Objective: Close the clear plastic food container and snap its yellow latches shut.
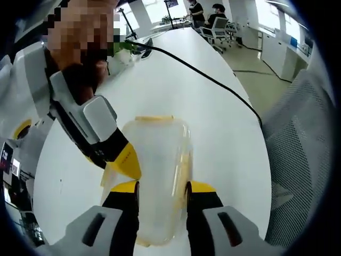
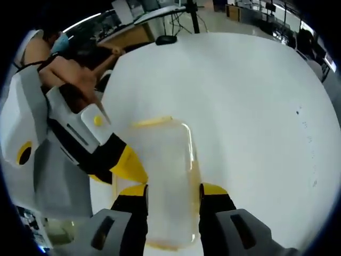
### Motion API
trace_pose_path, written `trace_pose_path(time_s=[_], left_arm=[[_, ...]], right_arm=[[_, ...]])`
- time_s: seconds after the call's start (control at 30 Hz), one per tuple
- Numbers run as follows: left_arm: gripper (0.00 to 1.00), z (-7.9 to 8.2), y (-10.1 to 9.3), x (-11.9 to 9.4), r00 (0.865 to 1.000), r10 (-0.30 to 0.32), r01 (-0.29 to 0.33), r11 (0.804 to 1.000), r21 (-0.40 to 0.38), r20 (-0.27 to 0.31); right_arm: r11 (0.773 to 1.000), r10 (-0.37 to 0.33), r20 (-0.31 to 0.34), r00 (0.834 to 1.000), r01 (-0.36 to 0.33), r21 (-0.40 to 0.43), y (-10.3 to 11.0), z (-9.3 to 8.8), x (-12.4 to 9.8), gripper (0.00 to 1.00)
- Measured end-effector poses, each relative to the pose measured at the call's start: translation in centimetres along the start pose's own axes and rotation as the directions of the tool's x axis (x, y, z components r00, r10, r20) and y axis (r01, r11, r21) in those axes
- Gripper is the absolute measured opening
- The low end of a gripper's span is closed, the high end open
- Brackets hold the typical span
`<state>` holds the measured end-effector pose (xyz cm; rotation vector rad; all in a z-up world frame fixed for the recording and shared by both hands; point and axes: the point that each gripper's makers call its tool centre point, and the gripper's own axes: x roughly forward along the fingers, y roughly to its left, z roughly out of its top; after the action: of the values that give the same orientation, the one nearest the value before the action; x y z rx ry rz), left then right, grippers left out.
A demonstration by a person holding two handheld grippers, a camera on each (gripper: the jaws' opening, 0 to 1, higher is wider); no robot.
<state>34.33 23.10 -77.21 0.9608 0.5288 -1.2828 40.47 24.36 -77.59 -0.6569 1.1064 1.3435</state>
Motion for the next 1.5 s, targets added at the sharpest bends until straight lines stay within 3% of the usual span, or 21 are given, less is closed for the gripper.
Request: trace_pose_path(time_s=[0.37, 0.87, 1.0, 1.23, 1.5], left_arm=[[0.34, -0.2, 0.1, -0.4, 1.0, -0.009, 0.009, 1.0, 0.007, 0.015], [0.36, -0.3, 0.1, -0.5, 1.0, -0.017, 0.017, 0.999, 0.048, -0.007], [0.42, -0.2, -0.2, -0.6, 0.999, -0.033, 0.033, 0.998, 0.047, -0.006], [0.48, -0.3, -0.7, -0.7, 0.998, -0.059, 0.06, 0.996, 0.063, -0.012], [0.56, -0.4, -0.6, -1.0, 0.998, -0.062, 0.062, 0.996, 0.069, -0.012]], right_arm=[[1.0, -0.014, 0.04, 0.999, 0.013, 0.016, 0.2, -0.3, -0.3, 0.37], [0.997, -0.079, 0.036, 0.996, 0.079, -0.01, 0.2, 0.0, -0.6, 0.37], [0.995, -0.094, 0.042, 0.995, 0.095, -0.014, 0.2, 0.0, -0.8, 0.38], [0.996, -0.092, 0.037, 0.995, 0.093, -0.015, 0.9, -0.4, -0.6, 0.49], [0.992, -0.125, 0.044, 0.991, 0.126, -0.017, 0.7, -1.0, -1.2, 0.51]])
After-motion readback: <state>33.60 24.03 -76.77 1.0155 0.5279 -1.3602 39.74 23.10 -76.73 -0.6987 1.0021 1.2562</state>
